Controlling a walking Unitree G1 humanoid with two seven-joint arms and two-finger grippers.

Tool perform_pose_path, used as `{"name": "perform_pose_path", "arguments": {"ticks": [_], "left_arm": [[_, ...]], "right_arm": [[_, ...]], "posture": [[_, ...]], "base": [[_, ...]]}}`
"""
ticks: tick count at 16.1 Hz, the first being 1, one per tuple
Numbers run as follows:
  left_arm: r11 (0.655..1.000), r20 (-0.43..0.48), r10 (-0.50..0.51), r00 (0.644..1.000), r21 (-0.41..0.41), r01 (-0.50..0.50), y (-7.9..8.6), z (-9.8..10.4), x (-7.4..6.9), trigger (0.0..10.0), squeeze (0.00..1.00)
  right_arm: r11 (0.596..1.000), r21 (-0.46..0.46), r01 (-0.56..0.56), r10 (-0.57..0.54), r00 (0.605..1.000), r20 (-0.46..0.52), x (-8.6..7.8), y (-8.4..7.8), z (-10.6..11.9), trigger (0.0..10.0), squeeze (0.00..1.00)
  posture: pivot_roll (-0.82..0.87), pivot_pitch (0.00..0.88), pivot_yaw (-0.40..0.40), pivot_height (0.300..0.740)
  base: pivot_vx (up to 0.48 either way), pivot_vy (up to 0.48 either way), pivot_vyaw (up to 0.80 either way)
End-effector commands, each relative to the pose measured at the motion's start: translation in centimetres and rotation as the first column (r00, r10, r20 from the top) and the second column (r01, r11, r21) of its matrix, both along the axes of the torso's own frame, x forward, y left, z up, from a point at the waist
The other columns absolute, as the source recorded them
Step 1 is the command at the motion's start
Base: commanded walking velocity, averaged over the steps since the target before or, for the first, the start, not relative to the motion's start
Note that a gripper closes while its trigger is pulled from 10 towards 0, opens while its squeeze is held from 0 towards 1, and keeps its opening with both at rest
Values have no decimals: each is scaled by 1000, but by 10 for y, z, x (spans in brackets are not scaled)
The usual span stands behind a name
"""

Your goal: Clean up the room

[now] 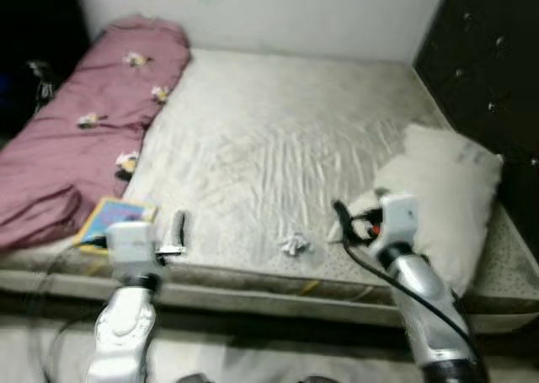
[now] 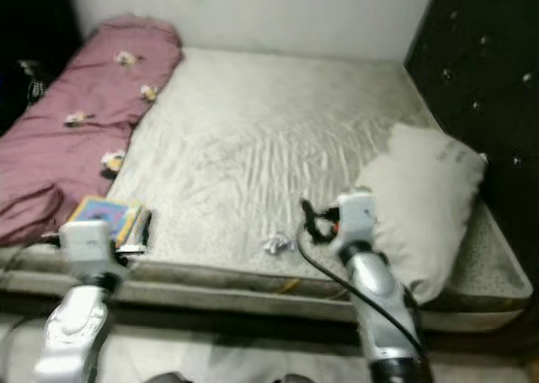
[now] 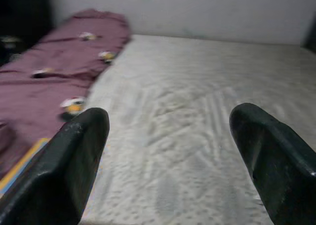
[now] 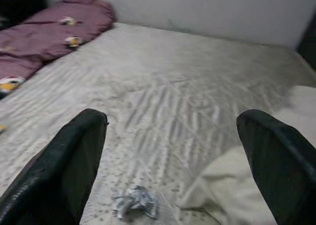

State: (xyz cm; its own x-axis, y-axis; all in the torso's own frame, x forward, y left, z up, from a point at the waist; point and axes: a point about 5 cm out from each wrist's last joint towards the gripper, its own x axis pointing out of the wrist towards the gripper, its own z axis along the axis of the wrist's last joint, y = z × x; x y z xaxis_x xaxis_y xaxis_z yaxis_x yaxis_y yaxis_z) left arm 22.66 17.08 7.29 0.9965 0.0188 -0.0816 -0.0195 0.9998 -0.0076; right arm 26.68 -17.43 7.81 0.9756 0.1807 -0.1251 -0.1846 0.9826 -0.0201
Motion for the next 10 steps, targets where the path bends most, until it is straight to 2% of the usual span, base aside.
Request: {"name": "perform_pose_path", "arguments": {"ticks": [1, 4, 5, 9, 10], "left_arm": [[1000, 3, -4, 1000, 8, 4, 5, 3, 0, 10000, 0], [998, 22, -57, 998, -15, 57, 1, 5, 0, 10000, 0], [996, 24, -78, 997, -36, 79, -1, 5, -1, 10000, 0], [997, 22, -71, 997, -33, 72, 0, 5, -1, 10000, 0], [997, 22, -71, 997, -35, 72, -1, 5, -2, 10000, 0]], "right_arm": [[1000, 4, -10, 10, 1000, 24, 3, 3, 6, 10000, 0], [1000, 10, -13, 12, 1000, 24, 3, 5, 6, 10000, 0], [1000, 13, -7, 6, 1000, 23, 3, 4, 6, 10000, 0], [1000, 24, 7, -7, 1000, 11, 3, 4, 4, 10000, 0], [1000, 29, 11, -11, 1000, 5, 3, 5, 3, 10000, 0]], "posture": [[21, 0, -66, 740], [21, 0, -64, 740], [21, 0, -64, 740], [26, 0, -67, 740], [26, 0, -67, 740]], "base": [[0, 0, 0], [0, 0, 0], [349, 0, 0], [395, 0, 0], [409, 0, -625]]}}
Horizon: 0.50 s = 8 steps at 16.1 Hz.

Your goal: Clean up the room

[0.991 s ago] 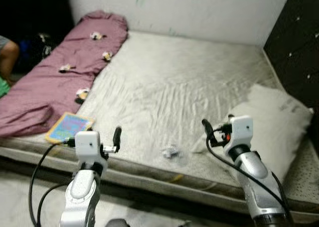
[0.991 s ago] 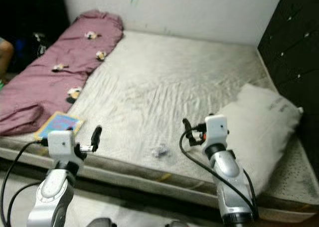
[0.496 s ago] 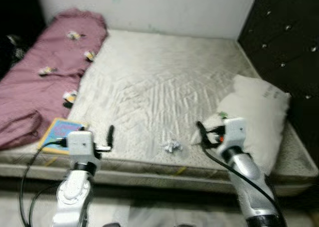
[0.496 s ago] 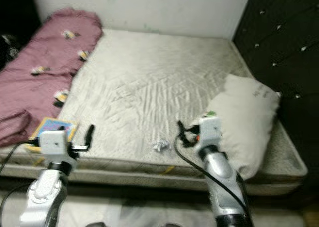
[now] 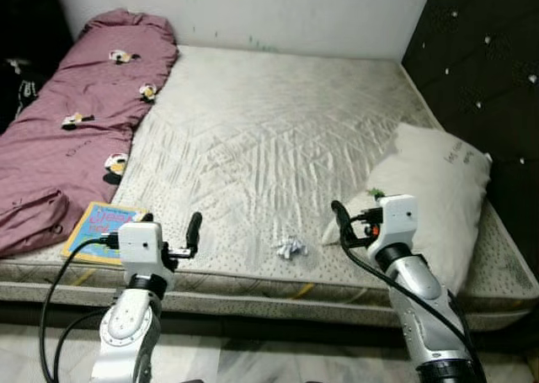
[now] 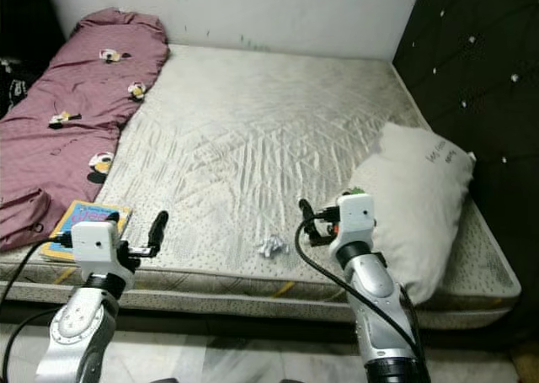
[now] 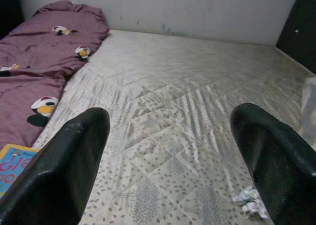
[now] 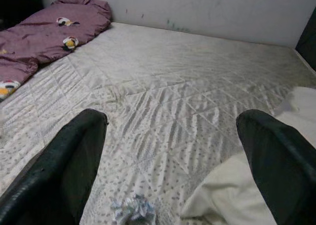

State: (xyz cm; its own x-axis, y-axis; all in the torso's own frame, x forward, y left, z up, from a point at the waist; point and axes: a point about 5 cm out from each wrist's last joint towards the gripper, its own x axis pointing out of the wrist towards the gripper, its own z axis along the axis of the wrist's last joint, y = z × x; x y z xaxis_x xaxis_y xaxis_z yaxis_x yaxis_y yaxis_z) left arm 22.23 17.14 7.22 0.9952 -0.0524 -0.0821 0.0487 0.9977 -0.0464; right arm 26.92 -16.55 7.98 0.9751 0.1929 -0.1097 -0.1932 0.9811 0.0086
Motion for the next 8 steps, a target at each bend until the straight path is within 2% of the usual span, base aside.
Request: {"name": "perform_pose_path", "arguments": {"ticks": [1, 4, 5, 6, 8], "left_arm": [[1000, 21, -4, 1000, 1, 4, -2, 6, 2, 10000, 0], [1000, 14, -18, 1000, 1, 18, -3, 6, 2, 10000, 0], [1000, 12, -18, 1000, 5, 18, -3, 5, 2, 10000, 0], [1000, 10, -18, 1000, 4, 18, -3, 5, 2, 10000, 0], [1000, 1, 14, 1000, 7, -14, -3, 4, 3, 10000, 0]], "right_arm": [[1000, 1, 21, -21, 1000, -4, 2, -4, 1, 10000, 0], [1000, 4, 19, -19, 1000, -6, 2, -4, 1, 10000, 0], [1000, 4, 20, -20, 1000, -8, 2, -4, 1, 10000, 0], [1000, 4, 21, -21, 1000, -9, 2, -4, 1, 10000, 0], [1000, 1, 31, -31, 999, -11, 2, -5, 0, 10000, 0]], "posture": [[26, 0, -67, 740], [31, 0, -69, 740], [31, 0, -68, 740], [27, 0, -68, 740], [24, 0, -66, 740]], "base": [[401, 0, -619], [401, 0, -494], [371, 0, 0], [247, 0, 0], [0, 0, 0]]}}
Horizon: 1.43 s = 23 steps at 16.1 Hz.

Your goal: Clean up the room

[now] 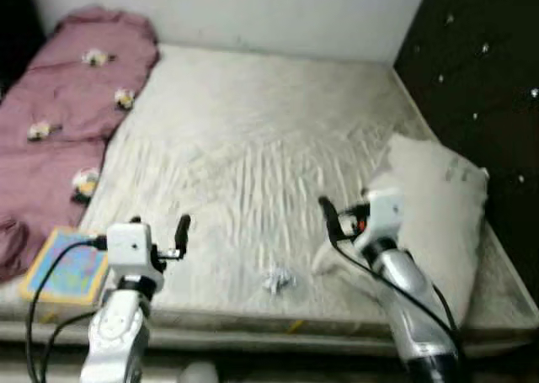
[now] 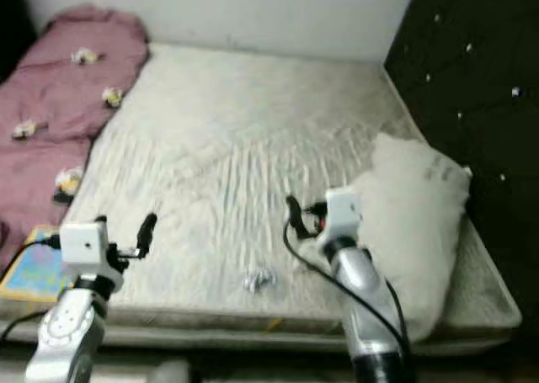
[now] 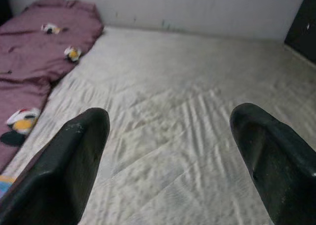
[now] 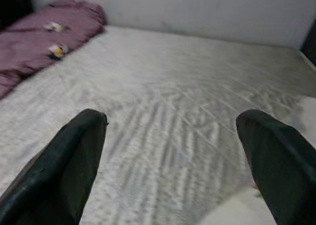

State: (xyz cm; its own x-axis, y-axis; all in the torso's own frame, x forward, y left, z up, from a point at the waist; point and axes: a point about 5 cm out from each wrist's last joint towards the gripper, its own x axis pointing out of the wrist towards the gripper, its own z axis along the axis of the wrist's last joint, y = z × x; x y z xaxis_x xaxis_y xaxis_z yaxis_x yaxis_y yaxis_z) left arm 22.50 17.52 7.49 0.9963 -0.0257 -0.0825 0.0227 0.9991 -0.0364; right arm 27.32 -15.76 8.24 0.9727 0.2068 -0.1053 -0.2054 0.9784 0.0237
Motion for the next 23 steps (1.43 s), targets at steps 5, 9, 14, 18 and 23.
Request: {"name": "perform_pose_path", "arguments": {"ticks": [5, 9, 14, 18, 23], "left_arm": [[1000, -18, 15, 1000, -7, -15, -4, -1, 2, 10000, 0], [999, -47, 26, 999, -18, -27, -4, -4, 1, 10000, 0], [1000, -45, 15, 999, -16, -16, -5, -4, 3, 10000, 0], [1000, -28, 19, 999, -13, -19, -4, -2, 4, 10000, 0], [993, 35, 93, 995, 75, -96, 7, 9, 6, 10000, 0]], "right_arm": [[999, -15, 51, -51, 999, -18, -2, -14, -3, 10000, 0], [998, -13, 55, -55, 998, -33, -2, -13, -5, 10000, 0], [999, -18, 47, -48, 998, -35, -2, -12, -7, 10000, 0], [999, -15, 43, -44, 998, -37, 0, -11, -7, 10000, 0], [998, 34, 53, -54, 997, 49, 11, -5, 8, 10000, 0]], "posture": [[26, 0, -72, 740], [29, 0, -69, 740], [30, 0, -70, 740], [39, 0, -69, 740], [51, 0, -66, 740]], "base": [[0, 0, 0], [0, 216, -519], [0, 480, -160], [0, 480, 0], [0, 70, 0]]}}
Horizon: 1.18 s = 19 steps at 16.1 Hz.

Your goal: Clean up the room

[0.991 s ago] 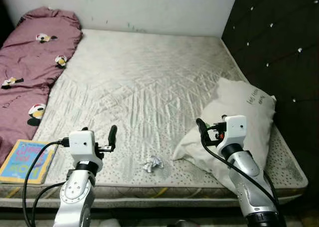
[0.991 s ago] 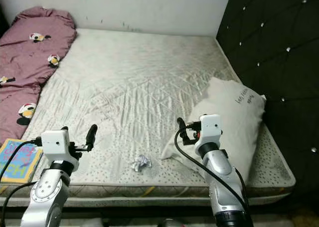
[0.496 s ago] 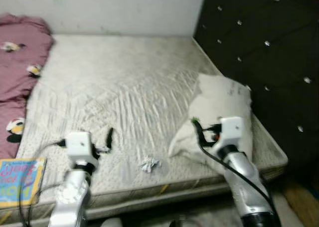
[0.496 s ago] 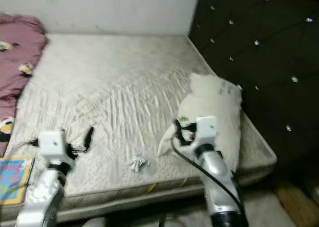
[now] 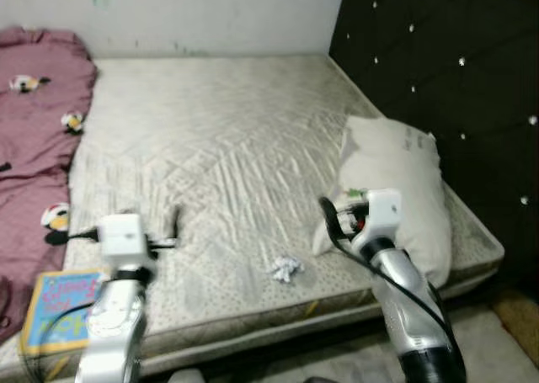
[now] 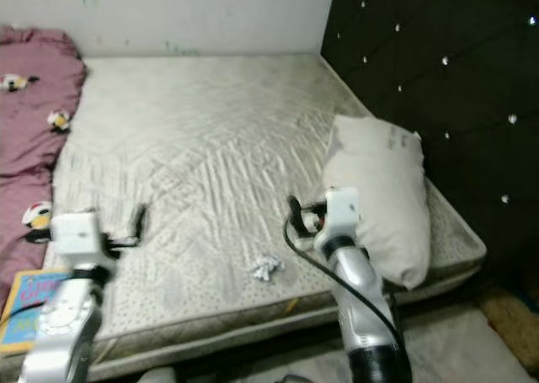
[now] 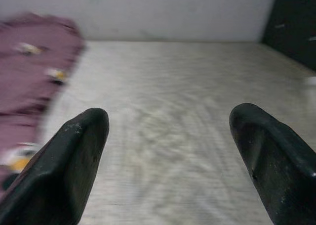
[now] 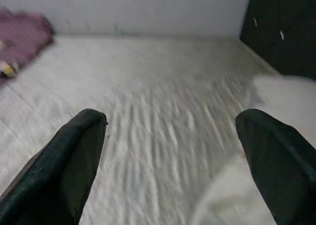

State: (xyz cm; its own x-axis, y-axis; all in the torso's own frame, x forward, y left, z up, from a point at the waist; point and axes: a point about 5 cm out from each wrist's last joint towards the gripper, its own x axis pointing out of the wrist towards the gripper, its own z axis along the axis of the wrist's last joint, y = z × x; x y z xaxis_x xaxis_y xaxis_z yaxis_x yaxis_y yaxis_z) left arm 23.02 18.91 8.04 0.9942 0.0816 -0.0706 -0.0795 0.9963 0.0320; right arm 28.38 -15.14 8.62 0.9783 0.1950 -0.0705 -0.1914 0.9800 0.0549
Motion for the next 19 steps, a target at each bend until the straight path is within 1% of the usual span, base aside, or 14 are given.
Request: {"name": "perform_pose_path", "arguments": {"ticks": [1, 3, 4, 5, 6, 7, 8, 10, 12, 13, 14, 16, 17, 19], "left_arm": [[999, 33, -1, 999, 39, 0, -8, 7, -2, 10000, 0], [997, 40, 47, 998, 58, -49, -5, 8, -4, 10000, 0], [991, 58, 64, 996, 113, -71, -3, 11, -3, 10000, 0], [991, 100, -10, 995, 137, -4, -5, 16, -2, 10000, 0], [991, 96, 32, 995, 125, -43, -4, 16, -4, 10000, 0], [987, 71, 67, 995, 139, -76, -3, 12, -9, 10000, 0], [986, 66, 67, 996, 146, -76, -3, 11, -10, 10000, 0], [991, 43, 53, 998, 118, -57, -5, 7, -11, 10000, 0], [993, 40, 66, 997, 97, -69, -2, 7, -9, 10000, 0], [993, 47, 84, 995, 85, -88, 0, 8, -9, 10000, 0], [992, 44, 120, 992, 42, -122, 2, 10, -8, 10000, 0], [991, 54, 115, 992, 59, -118, 1, 15, -5, 10000, 0], [993, 54, 100, 994, 65, -103, 1, 14, -5, 10000, 0], [992, 42, 110, 993, 62, -112, 3, 11, -8, 10000, 0]], "right_arm": [[998, -10, 55, -54, 998, 33, 1, -12, 7, 10000, 0], [998, -9, 61, -61, 998, 22, -3, -12, 3, 10000, 0], [998, -13, 65, -65, 998, 14, -4, -13, 0, 10000, 0], [998, -28, 59, -58, 998, 36, -4, -11, 2, 10000, 0], [999, -33, 40, -38, 998, 58, -4, -10, 5, 10000, 0], [998, -26, 56, -55, 998, 34, -5, -11, 3, 10000, 0], [998, -22, 59, -59, 998, 23, -5, -12, 2, 10000, 0], [999, -20, 28, -27, 999, 24, -7, -9, 1, 10000, 0], [999, -1, 42, -42, 999, 20, -4, -11, 3, 10000, 0], [999, 4, 42, -42, 999, 17, -4, -12, 3, 10000, 0], [999, 15, 41, -41, 999, 9, -5, -12, 2, 10000, 0], [999, 20, 28, -28, 1000, 8, -6, -9, 1, 10000, 0], [1000, 20, 18, -18, 1000, 5, -7, -7, 1, 10000, 0], [1000, 15, -4, 4, 1000, 2, -8, -5, 0, 10000, 0]], "posture": [[55, 0, -66, 740], [55, 0, -66, 740], [60, 0, -54, 740], [60, 0, -54, 740], [54, 0, -53, 740], [56, 0, -55, 740], [56, 0, -55, 740], [47, 0, -47, 740], [47, 0, -49, 740], [45, 0, -49, 740], [44, 0, -50, 740], [45, 0, -51, 740], [46, 0, -52, 740], [43, 0, -55, 740]], "base": [[0, 0, 0], [0, 0, 0], [0, 0, 0], [0, 0, 0], [0, 0, 0], [0, 0, 0], [0, 0, 0], [0, 0, 0], [0, 0, 0], [0, 0, 0], [0, 0, 0], [0, 0, 0], [0, 0, 0], [0, 0, 0]]}}
